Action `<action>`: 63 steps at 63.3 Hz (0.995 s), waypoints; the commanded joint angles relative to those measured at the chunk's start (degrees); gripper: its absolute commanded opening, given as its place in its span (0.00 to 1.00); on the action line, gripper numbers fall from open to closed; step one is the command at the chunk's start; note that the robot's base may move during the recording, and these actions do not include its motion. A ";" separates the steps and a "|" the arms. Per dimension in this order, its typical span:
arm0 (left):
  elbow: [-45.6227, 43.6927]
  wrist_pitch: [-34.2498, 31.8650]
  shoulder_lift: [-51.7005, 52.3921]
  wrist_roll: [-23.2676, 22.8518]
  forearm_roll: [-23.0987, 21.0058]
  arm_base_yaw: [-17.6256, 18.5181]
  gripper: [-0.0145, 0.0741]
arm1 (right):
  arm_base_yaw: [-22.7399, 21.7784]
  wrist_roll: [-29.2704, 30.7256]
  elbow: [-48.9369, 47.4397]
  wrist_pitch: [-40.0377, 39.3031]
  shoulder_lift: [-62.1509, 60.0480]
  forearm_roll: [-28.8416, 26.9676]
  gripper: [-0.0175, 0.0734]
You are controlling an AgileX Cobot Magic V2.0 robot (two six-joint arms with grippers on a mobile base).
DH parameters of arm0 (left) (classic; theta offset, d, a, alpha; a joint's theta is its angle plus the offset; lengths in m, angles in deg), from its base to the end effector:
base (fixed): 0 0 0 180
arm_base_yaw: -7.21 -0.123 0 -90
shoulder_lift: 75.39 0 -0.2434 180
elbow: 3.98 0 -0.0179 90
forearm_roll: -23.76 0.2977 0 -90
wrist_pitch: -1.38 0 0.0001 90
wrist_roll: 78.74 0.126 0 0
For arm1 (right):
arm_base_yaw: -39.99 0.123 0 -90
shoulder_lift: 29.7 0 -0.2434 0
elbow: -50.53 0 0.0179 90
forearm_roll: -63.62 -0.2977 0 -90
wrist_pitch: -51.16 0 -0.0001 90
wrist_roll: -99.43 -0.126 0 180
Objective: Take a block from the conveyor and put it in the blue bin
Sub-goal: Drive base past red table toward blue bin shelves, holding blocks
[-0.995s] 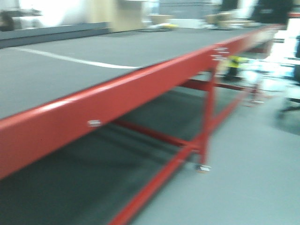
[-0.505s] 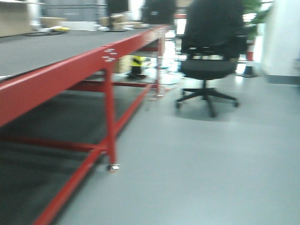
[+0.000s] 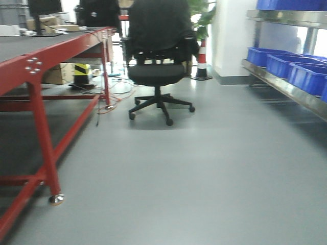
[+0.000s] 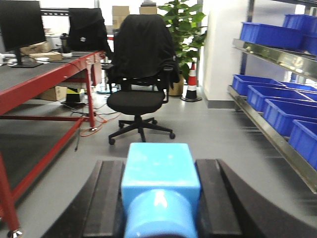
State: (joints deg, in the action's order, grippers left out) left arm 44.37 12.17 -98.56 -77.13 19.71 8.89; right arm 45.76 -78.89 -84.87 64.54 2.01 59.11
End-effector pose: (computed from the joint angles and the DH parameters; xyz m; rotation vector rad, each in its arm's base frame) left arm 0.1776 -0.0069 0.3469 0.0022 1.4365 -0.0676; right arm 0.2027 0.0228 0.3395 -0.0562 1.5652 0.1307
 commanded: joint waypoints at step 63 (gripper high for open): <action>0.05 -1.09 0.18 -0.28 -0.10 0.32 0.04 | 0.08 0.32 0.02 -0.93 -0.12 0.11 0.01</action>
State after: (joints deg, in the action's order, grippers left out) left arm 44.37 12.17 -98.56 -77.13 19.71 8.89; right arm 45.76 -78.89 -84.87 64.54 2.01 59.11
